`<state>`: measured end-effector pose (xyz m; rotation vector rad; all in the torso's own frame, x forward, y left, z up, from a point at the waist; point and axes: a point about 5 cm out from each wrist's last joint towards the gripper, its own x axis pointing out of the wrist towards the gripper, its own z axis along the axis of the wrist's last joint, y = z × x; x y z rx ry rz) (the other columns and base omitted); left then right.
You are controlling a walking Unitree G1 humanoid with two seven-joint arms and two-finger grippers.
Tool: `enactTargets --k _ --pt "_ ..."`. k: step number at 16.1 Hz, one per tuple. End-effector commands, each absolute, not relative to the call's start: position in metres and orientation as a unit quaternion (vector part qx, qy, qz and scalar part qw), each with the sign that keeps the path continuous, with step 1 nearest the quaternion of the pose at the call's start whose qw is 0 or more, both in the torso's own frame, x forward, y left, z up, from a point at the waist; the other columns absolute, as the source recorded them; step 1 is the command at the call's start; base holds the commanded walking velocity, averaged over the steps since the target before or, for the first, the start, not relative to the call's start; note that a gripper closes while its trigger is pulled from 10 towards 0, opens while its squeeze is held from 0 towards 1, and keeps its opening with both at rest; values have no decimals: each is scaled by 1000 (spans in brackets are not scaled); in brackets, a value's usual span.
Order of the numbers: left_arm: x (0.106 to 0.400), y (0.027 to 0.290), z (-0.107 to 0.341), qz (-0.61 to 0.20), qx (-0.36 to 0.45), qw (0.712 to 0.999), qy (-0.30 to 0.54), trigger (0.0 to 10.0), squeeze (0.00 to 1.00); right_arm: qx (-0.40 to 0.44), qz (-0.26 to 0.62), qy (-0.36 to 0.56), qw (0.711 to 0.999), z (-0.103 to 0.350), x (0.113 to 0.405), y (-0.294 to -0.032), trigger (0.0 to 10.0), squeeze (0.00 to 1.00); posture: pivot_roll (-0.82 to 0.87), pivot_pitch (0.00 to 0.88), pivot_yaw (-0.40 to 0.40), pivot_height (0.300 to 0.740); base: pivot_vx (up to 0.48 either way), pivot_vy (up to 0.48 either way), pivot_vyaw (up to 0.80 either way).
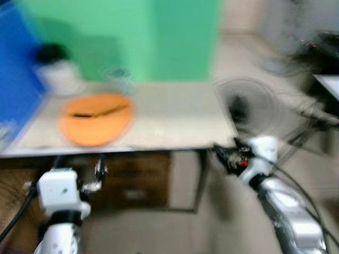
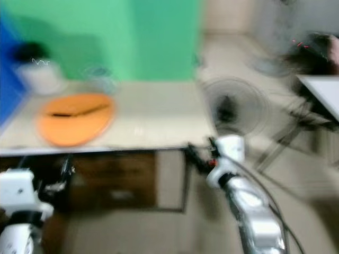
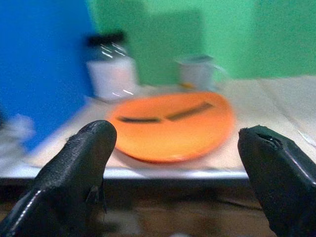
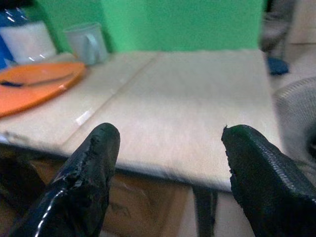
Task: Setting the table
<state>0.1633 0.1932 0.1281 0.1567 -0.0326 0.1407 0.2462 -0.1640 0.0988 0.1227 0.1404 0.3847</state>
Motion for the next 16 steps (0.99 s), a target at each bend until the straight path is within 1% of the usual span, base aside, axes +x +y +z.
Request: enactTargets --k 1,3,5,9,13,14,16 --pt "164 197 139 71 98 992 -33 10000 0 74 222 25 972 118 248 -153 10000 0 -62 25 3 740 390 0 800" --pt "171 196 148 58 107 991 -53 10000 0 74 232 9 970 126 249 -153 10000 0 -63 22 6 740 388 0 800" --pt "175 195 155 52 105 991 -64 10000 0 102 221 0 970 133 253 -154 10000 0 -63 20 10 740 390 0 0" --pt "184 193 159 15 96 993 -62 10000 0 88 212 1 973 142 264 -150 10000 0 -64 19 13 740 388 0 0" --pt "191 193 159 -4 95 994 -56 10000 0 98 240 11 966 149 268 -143 10000 0 -65 17 10 740 368 0 0" --pt "192 192 159 -11 93 994 -53 10000 0 102 243 10 965 150 269 -142 10000 0 -65 16 10 740 364 0 -550" --pt "190 187 157 -46 78 995 -35 10000 0 143 264 59 952 149 273 -136 10000 0 -65 15 13 740 0 0 0"
